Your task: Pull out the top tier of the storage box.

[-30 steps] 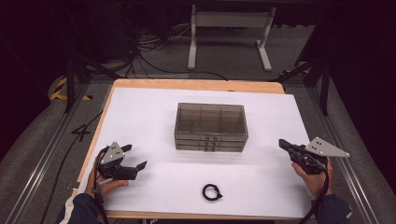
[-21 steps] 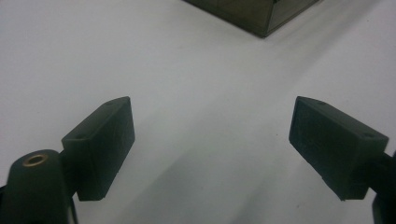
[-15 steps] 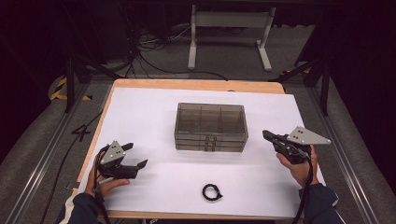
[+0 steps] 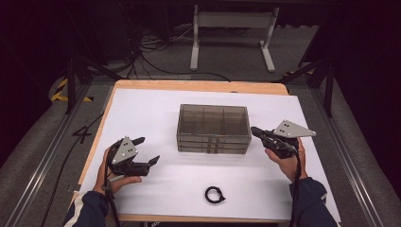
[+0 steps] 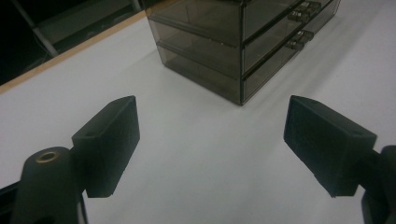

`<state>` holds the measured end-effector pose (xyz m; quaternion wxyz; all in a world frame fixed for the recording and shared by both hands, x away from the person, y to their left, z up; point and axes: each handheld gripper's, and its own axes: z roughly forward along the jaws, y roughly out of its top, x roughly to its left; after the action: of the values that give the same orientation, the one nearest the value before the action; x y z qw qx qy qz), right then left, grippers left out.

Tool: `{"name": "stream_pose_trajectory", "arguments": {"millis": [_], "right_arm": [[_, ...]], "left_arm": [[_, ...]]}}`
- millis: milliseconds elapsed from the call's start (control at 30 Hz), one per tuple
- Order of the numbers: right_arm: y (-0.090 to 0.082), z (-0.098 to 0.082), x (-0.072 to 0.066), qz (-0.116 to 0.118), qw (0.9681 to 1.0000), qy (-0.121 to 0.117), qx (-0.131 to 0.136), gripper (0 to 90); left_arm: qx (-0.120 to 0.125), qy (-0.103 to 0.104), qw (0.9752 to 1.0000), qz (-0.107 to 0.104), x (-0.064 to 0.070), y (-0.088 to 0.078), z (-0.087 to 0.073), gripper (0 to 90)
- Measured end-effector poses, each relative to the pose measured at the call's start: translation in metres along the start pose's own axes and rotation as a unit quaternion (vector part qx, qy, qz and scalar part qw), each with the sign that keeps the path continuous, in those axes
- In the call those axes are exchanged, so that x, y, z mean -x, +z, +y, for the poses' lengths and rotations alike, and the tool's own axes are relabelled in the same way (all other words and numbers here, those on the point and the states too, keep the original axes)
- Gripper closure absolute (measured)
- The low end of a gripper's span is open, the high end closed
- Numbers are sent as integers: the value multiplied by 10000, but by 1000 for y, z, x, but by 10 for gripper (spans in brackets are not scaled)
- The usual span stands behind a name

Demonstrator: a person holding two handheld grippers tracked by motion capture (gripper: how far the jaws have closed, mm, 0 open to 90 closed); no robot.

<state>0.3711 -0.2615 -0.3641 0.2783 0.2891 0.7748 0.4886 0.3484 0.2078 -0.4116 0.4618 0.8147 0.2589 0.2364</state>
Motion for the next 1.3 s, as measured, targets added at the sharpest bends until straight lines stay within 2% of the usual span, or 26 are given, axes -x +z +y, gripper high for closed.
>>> {"name": "stream_pose_trajectory", "arguments": {"millis": [133, 233, 300, 400, 433, 467, 633, 700, 767, 800, 867, 1000, 1067, 1167, 1233, 1300], "right_arm": [[10, 1, -2, -20, 9999, 2, -145, 900], [15, 0, -2, -50, 9997, 10, -250, 900], [16, -1, -2, -40, 9995, 8, -304, 900], [18, -3, 0, -49, 9995, 98, -300, 900], [17, -3, 1, -53, 9995, 109, -299, 900], [18, -3, 0, -70, 9995, 105, -298, 900], [18, -4, -1, -118, 9995, 154, -265, 900], [18, -5, -1, -118, 9995, 183, -239, 900], [18, -5, -1, -111, 9995, 208, -219, 900], [18, -5, -1, -112, 9995, 209, -210, 900], [18, -6, -1, -118, 9995, 211, -203, 900], [18, -6, -1, -128, 9995, 220, -192, 900], [18, -6, -2, -134, 9995, 222, -191, 900], [18, -6, -2, -136, 9995, 225, -177, 900], [18, -7, -2, -131, 9995, 239, -171, 900], [18, -7, -1, -123, 9995, 241, -160, 900]], "left_arm": [[61, 159, 9998, -74, 8, 6, 13, 190], [72, 398, 9991, -97, 15, 13, 23, 190], [92, 447, 9989, -139, 18, 15, 26, 209], [89, 624, 9977, -255, 26, 21, 36, 228], [141, 623, 9973, -367, 29, 24, 40, 235], [153, 657, 9970, -391, 32, 25, 42, 245], [328, 955, 9930, -614, 53, 39, 62, 262], [327, 1014, 9918, -704, 59, 45, 67, 277], [334, 1132, 9903, -737, 65, 52, 71, 310], [368, 1144, 9893, -829, 67, 55, 73, 343], [315, 1267, 9883, -793, 73, 61, 77, 406], [336, 1313, 9881, -732, 80, 72, 83, 485], [331, 1373, 9873, -735, 83, 77, 84, 496], [307, 1519, 9861, -604, 86, 82, 85, 513], [328, 1479, 9866, -598, 88, 86, 85, 531], [302, 1534, 9863, -523, 89, 89, 85, 542]]}}
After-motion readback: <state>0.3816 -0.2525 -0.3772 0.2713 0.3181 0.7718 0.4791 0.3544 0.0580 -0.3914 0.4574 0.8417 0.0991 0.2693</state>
